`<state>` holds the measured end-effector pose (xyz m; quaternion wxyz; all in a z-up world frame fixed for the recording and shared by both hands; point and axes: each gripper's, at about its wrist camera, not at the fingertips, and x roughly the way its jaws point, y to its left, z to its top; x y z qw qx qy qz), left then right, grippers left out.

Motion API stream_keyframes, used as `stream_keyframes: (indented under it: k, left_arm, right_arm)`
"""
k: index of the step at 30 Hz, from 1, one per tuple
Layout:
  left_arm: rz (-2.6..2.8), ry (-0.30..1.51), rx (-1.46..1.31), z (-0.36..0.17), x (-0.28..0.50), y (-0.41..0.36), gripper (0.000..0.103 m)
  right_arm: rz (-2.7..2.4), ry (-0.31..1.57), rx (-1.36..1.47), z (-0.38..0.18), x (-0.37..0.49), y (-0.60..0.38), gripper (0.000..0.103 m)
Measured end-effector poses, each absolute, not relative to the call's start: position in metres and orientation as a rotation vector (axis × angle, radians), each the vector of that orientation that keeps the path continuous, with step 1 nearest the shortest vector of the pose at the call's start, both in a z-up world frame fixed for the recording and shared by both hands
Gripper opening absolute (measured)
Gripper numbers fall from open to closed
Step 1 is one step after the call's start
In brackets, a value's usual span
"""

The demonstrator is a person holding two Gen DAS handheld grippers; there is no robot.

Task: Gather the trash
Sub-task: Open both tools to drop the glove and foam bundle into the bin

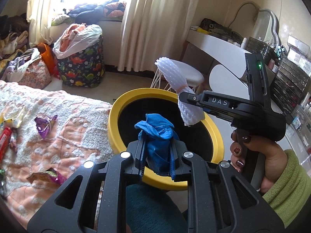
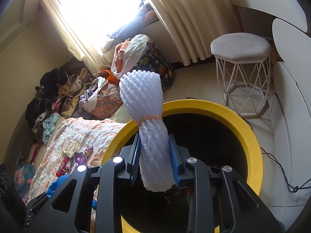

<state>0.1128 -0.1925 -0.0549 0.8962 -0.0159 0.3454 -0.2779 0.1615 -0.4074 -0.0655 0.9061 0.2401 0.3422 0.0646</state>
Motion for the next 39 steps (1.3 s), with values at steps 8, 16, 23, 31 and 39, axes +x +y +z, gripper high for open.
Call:
stream_keyframes:
  k: [8, 16, 23, 31, 39]
  left_arm:
    - [-0.589, 0.746, -0.029, -0.063, 0.126, -0.205, 0.013]
    - [-0.598, 0.782, 0.0, -0.075, 0.138, -0.221, 0.014]
    - [-0.59, 0.793, 0.014, -0.084, 0.149, -0.226, 0.021]
    - [-0.507, 0.766, -0.048, -0.08, 0.152, -0.205, 0.082]
    - [-0.444, 0.706, -0.055, -0.068, 0.141, -0.182, 0.092]
  right_arm:
    - [0.116, 0.726, 0.513, -0.073, 0.165, -0.417, 0.027]
    - [0.093, 0.765, 0.528, -0.082, 0.168, -0.424, 0.027]
    - [0.077, 0.789, 0.559, -0.089, 0.17, -0.43, 0.033]
    - [0.061, 0.772, 0.577, -0.089, 0.168, -0.434, 0.052]
    - [0.088, 0.716, 0.534, -0.073, 0.167, -0.424, 0.061]
